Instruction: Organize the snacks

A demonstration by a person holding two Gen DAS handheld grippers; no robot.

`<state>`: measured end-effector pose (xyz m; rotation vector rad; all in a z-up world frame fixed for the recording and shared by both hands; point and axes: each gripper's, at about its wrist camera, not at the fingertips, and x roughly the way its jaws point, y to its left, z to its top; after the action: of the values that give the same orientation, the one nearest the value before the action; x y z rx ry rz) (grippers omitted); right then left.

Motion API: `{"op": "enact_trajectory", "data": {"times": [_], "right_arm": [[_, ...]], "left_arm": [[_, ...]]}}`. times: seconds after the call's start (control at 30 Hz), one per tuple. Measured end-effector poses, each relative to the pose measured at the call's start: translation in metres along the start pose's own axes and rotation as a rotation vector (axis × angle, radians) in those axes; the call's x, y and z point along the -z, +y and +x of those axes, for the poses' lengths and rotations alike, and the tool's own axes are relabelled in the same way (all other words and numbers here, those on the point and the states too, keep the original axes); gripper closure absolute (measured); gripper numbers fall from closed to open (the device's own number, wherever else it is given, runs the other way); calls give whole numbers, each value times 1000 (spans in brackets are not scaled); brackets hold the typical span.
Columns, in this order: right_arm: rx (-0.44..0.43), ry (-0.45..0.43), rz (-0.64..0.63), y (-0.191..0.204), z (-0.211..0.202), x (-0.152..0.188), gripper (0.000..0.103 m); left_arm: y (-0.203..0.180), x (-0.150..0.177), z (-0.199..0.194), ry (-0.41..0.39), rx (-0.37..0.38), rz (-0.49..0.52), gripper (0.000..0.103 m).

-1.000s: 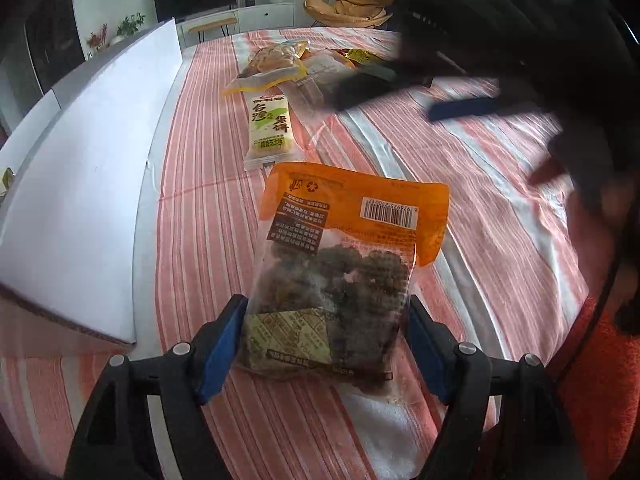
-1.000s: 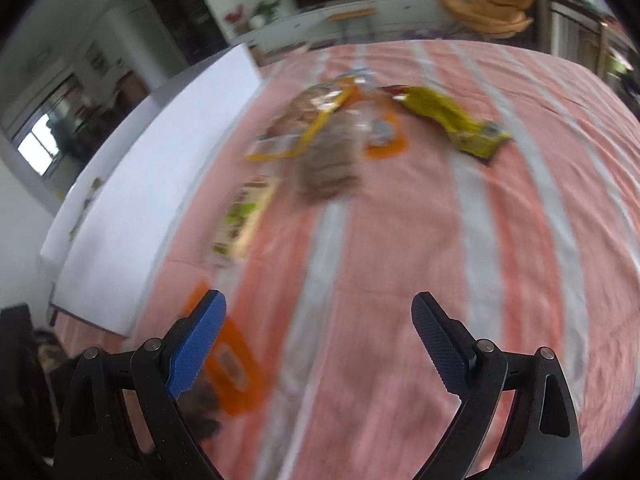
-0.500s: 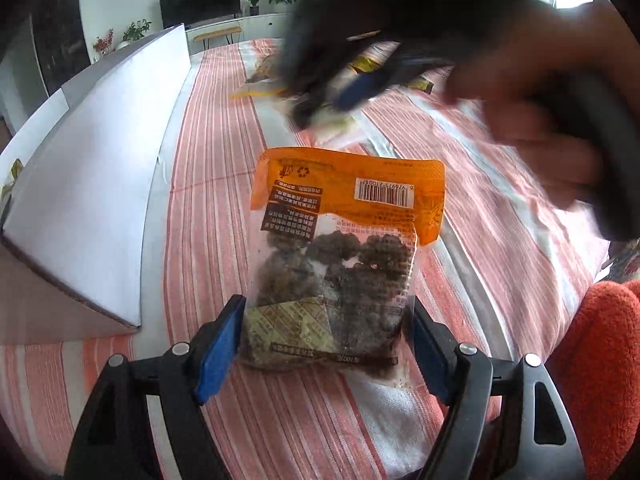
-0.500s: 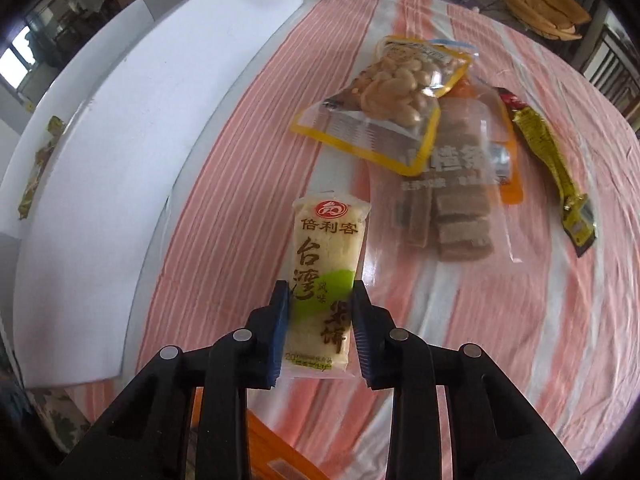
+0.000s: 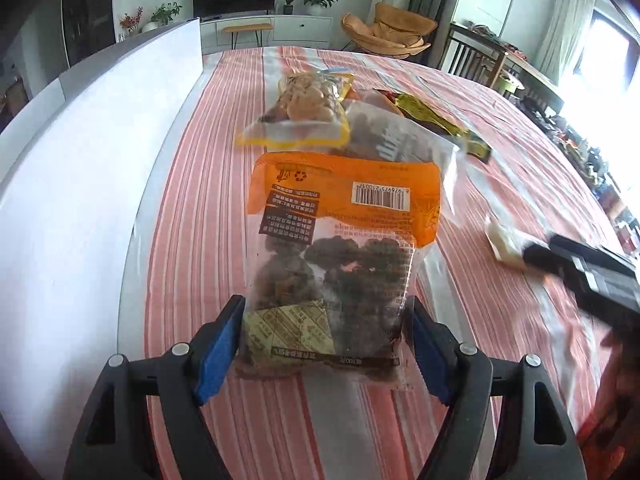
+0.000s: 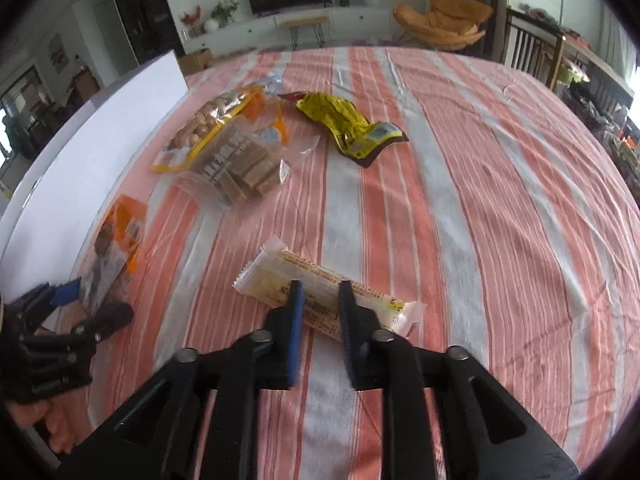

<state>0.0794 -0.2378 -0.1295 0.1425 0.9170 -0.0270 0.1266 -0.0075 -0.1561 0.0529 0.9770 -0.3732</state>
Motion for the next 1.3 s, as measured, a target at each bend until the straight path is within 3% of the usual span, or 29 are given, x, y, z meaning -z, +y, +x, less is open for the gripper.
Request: {"op": "enact_trajectory", "data": {"times": [0.03, 0.13, 0.23, 0.37, 0.43, 0.63, 0.7, 0.73, 0.77, 0.8, 0.87, 0.97, 1.03, 1.17, 1.3], "right_arm": [[11, -18, -3, 4, -7, 4, 25], [33, -130, -8, 7, -27, 20, 23], [-12, -183, 2, 9, -43, 22, 23], [22, -104, 57, 1, -36, 27, 23], [-23, -73, 58, -6, -31, 22, 23], [14, 117, -422, 20, 3, -3, 23], [23, 173, -481, 21, 16, -6, 28], [-2, 168, -444, 17, 16, -10, 39], [-10, 183, -388, 11, 18, -12, 66], [8, 183, -324, 5, 18, -14, 71], [71, 156, -160, -11, 16, -13, 71], [110, 72, 116, -35, 10, -3, 63], [94, 4, 193, -35, 6, 5, 51], [154, -60, 124, -12, 6, 16, 34], [163, -39, 61, 0, 12, 12, 22]], "left_arm": [[-1, -6, 4, 1, -9, 8, 23], [-5, -18, 18, 7, -39, 47, 11], [-6, -23, 30, 5, -83, 73, 0], [-3, -31, 34, 2, -85, 80, 0], [-2, -34, 36, -4, -70, 98, 0], [-3, -37, 37, -3, -70, 107, 0], [-3, -38, 38, -3, -70, 106, 0], [-4, -38, 38, -4, -70, 105, 0], [-4, -38, 38, -5, -71, 105, 0], [-5, -37, 38, -6, -72, 104, 0], [-5, -38, 38, -7, -74, 103, 0], [-4, -40, 40, -6, -82, 90, 0], [-4, -41, 41, -7, -86, 85, 0], [-3, -40, 41, -10, -89, 81, 0], [-3, -40, 41, -10, -89, 81, 0]]}}
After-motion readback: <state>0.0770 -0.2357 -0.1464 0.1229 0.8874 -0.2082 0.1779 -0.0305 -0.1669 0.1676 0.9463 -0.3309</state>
